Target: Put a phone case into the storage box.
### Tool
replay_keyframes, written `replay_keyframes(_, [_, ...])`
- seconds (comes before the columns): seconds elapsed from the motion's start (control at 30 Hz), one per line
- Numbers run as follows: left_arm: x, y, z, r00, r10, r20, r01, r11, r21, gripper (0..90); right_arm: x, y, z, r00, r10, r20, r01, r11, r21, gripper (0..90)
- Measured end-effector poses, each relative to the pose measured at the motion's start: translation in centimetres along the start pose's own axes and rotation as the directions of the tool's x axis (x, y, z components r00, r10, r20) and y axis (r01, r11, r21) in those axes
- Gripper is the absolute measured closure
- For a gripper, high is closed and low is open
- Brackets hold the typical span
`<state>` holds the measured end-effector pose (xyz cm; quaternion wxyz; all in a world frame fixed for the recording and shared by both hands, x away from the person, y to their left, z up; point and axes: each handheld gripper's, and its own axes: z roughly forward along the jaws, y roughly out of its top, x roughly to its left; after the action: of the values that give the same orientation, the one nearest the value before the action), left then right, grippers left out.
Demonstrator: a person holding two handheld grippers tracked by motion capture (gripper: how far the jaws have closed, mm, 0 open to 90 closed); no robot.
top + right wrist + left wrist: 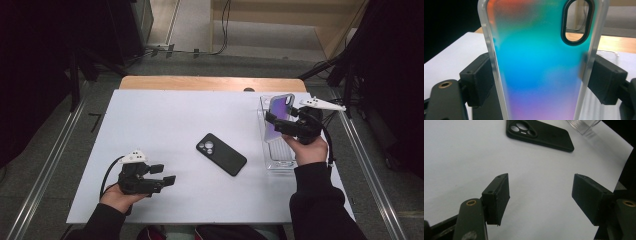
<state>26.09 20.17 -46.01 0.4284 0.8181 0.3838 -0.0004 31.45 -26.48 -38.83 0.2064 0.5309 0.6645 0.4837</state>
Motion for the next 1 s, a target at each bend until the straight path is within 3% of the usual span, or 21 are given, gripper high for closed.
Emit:
replay_keyframes(0.47, [-0.1, 0.0, 0.6, 0.9999, 0.013, -0.008, -0.012, 0.9997, 0.022, 30.5, -2.4, 1.3, 2.1, 0.9946, 0.017, 0.102, -0.015, 1.000, -0.020, 14.4])
replay_keyframes(0.6, [-0.2, 0.0, 0.7, 0.9998, 0.022, 0.000, -0.022, 0.9994, 0.026, 30.5, -3.6, 2.0, 4.0, 0.9913, 0.048, 0.123, -0.046, 0.999, -0.022, 14.3])
replay_keyframes(0.7, [-0.1, 0.0, 0.7, 0.9999, 0.016, -0.001, -0.016, 0.9995, 0.026, 30.5, -3.9, 2.5, 5.2, 0.9872, 0.034, 0.156, -0.032, 0.999, -0.017, 14.3])
replay_keyframes(0.87, [0.1, -0.1, 0.8, 1.0000, 0.007, 0.003, -0.007, 0.9996, 0.028, 30.5, -4.6, 2.8, 6.6, 0.9843, 0.046, 0.170, -0.044, 0.999, -0.015, 14.3])
replay_keyframes(0.9, [0.0, -0.1, 0.9, 0.9999, 0.011, 0.007, -0.011, 0.9996, 0.026, 30.6, -5.0, 3.0, 7.3, 0.9820, 0.066, 0.177, -0.066, 0.998, -0.005, 14.3])
replay_keyframes(1.0, [0.0, -0.1, 0.9, 0.9999, 0.014, 0.005, -0.014, 0.9995, 0.028, 30.5, -5.6, 3.1, 8.4, 0.9791, 0.060, 0.194, -0.063, 0.998, 0.010, 14.2])
